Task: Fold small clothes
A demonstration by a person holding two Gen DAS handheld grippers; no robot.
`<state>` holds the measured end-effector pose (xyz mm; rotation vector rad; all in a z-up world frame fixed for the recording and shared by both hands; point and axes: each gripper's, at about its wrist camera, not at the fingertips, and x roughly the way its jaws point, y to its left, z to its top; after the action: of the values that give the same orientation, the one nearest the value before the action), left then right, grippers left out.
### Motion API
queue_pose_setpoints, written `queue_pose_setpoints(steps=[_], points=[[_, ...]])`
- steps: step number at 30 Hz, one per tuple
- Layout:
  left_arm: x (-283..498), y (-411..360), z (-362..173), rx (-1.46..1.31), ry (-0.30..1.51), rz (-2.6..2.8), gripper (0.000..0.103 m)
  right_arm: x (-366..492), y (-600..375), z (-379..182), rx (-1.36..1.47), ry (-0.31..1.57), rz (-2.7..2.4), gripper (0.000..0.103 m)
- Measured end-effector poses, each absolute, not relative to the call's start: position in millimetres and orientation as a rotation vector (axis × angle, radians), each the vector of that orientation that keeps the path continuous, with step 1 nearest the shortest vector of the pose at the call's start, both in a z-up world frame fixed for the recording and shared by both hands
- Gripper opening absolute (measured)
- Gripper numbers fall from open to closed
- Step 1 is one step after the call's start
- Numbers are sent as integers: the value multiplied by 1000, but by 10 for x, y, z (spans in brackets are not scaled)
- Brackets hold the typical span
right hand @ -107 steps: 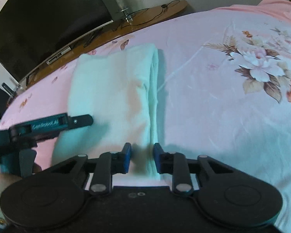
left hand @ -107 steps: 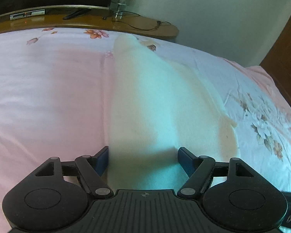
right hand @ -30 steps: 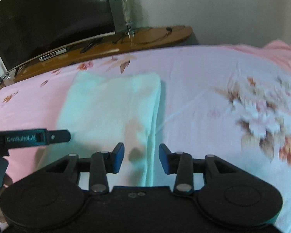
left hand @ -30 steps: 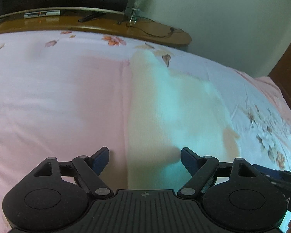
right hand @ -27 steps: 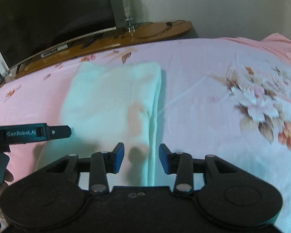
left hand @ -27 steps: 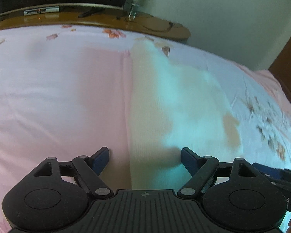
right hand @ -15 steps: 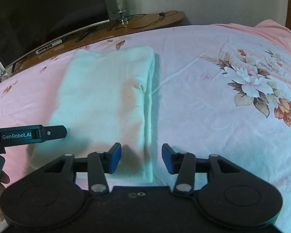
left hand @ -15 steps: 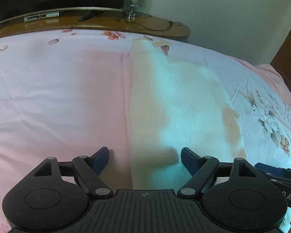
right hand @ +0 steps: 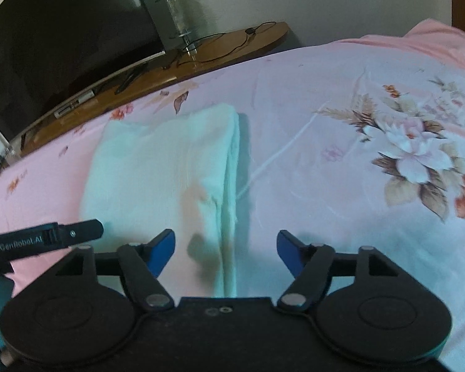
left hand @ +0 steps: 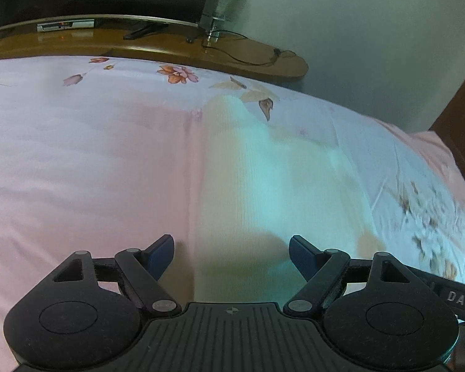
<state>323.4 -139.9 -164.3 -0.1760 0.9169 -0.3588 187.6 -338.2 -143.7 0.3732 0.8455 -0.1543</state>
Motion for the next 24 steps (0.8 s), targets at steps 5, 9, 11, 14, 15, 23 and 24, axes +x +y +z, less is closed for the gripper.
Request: queue_pose_setpoints(steps=[5, 9, 11, 14, 15, 23, 24], points=[[3456, -1395, -1776, -258, 953, -400, 81, 2201, -3456, -1539, 393, 850, -128, 79], [3513, -1361, -1894, -329, 962, -448, 80, 2362, -3483, -1676, 424, 869, -77, 78], [3509, -1367, -1910, -339, 954, -456, 80, 2392, -3513, -1723, 444, 862, -52, 79], [3523, -1374, -1926, -363, 959, -456, 67, 2419, -3543, -1745, 473, 848, -9, 70], [3535, -1362, -1925, -381, 965, -451, 65, 2423, -3546, -1748, 491, 845, 12, 60], [3508, -1337, -1827, -413, 955, -453, 40, 2363, -3432, -1632, 521, 815, 54, 32], [3510, -1328, -1805, -413, 951, -453, 39, 2354, -3396, -1592, 511, 802, 54, 32]])
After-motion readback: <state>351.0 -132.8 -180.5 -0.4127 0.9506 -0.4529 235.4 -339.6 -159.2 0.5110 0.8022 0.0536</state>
